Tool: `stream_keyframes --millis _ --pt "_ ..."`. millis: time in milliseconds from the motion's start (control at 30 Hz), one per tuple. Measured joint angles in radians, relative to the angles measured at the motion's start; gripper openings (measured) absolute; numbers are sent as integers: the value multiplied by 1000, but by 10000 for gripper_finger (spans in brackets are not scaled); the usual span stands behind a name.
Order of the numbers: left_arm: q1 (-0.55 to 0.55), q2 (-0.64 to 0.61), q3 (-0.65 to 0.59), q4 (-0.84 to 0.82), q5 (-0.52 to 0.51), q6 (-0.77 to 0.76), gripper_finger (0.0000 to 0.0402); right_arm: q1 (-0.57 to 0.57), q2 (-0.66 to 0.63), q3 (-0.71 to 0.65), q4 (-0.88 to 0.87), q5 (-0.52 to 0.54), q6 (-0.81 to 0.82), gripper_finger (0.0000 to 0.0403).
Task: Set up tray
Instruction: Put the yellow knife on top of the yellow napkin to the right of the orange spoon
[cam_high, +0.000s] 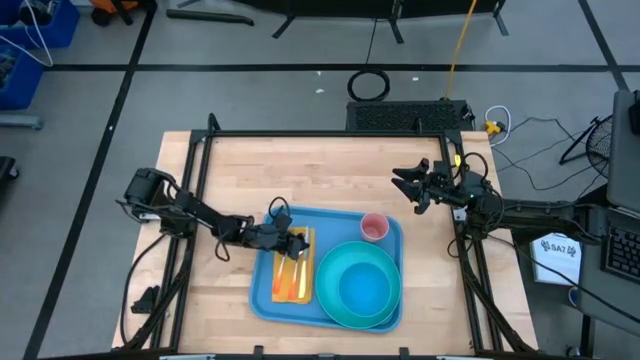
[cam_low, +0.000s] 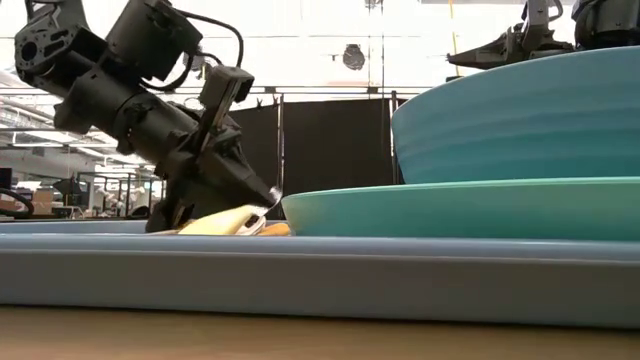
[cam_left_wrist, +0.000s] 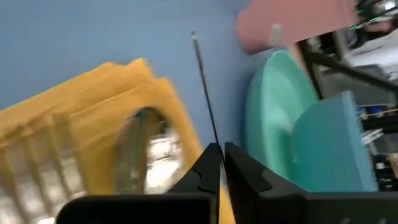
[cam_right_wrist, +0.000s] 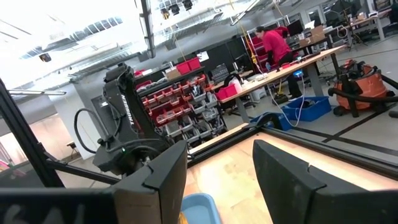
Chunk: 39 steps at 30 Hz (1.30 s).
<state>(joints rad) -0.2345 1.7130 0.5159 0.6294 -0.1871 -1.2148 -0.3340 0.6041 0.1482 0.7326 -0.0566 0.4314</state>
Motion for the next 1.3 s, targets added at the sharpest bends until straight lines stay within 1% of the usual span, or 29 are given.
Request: stream_keyframes --millis 200,467,733,933,1133,1300 --pt "17 0 0 -11 37 2 17 0 0 0 1 1 -1 173" --pt "41 1 -2 16 49 35 52 0 0 0 1 2 -2 173" --pt "44 1 -2 29 73 39 74 0 0 0 1 3 -6 173" --pt "44 3 -3 87 86 72 103 0 0 0 1 3 -6 173" --pt "45 3 -3 49 86 49 135 0 0 0 4 3 -6 173" --pt "45 3 -3 46 86 42 153 0 0 0 4 3 -6 173"
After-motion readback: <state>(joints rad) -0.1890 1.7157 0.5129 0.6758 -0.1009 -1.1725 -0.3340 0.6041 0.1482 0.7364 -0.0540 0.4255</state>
